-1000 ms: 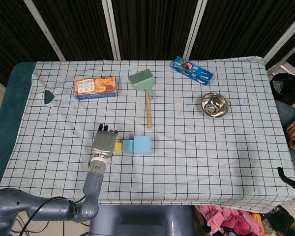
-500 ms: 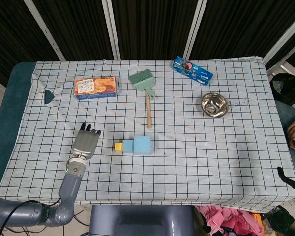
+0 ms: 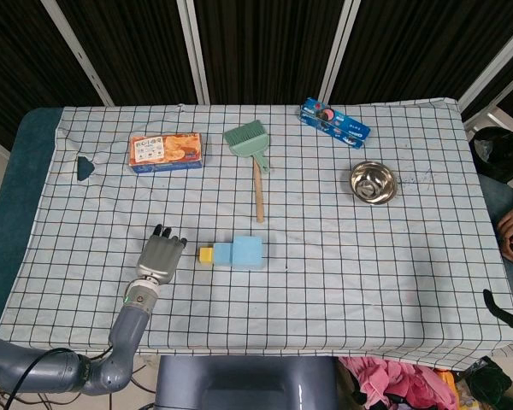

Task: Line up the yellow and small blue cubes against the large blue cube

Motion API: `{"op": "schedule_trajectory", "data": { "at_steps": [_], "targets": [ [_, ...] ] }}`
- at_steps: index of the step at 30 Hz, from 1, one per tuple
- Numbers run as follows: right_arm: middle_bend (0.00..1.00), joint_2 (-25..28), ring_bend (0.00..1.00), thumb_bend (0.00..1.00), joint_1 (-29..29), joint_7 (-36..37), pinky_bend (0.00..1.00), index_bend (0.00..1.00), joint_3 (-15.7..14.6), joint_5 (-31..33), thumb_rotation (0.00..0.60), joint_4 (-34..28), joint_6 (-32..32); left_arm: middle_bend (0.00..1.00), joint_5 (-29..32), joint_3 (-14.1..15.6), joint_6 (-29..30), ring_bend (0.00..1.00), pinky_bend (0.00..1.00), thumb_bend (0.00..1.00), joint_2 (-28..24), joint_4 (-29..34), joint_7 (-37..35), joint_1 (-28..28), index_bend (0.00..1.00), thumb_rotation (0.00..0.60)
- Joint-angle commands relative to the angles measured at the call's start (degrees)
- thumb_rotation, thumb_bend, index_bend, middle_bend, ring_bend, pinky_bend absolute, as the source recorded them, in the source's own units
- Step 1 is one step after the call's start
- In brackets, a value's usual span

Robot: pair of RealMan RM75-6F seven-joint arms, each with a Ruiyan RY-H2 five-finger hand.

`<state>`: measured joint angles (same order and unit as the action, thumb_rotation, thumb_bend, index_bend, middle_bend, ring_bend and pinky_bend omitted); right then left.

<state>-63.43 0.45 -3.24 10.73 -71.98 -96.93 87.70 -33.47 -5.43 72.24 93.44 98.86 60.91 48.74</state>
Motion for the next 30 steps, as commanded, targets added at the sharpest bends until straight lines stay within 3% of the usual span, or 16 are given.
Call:
{"op": "schedule_trajectory", "data": {
  "at_steps": [1, 30],
  "targets": [
    [0.11, 0.05, 0.26, 0.24, -0.06, 0.12, 0.17, 0.12, 0.05, 0.05, 0.6, 0.0, 0.07, 0.4, 0.57, -0.1, -0.55, 0.15, 0.13, 0.24, 1.21, -0.85, 0.33, 0.55, 0.31, 0.6],
    [0.11, -0.06, 0.26, 0.24, -0.31, 0.75, 0.17, 0.12, 0.48, 0.22, 0.6, 0.09, 0.59, 0.41, 0.54, 0.76, -1.21, 0.15, 0.13, 0.24, 4.96, -3.25, 0.06, 1.0, 0.28, 0.6]
  ]
}}
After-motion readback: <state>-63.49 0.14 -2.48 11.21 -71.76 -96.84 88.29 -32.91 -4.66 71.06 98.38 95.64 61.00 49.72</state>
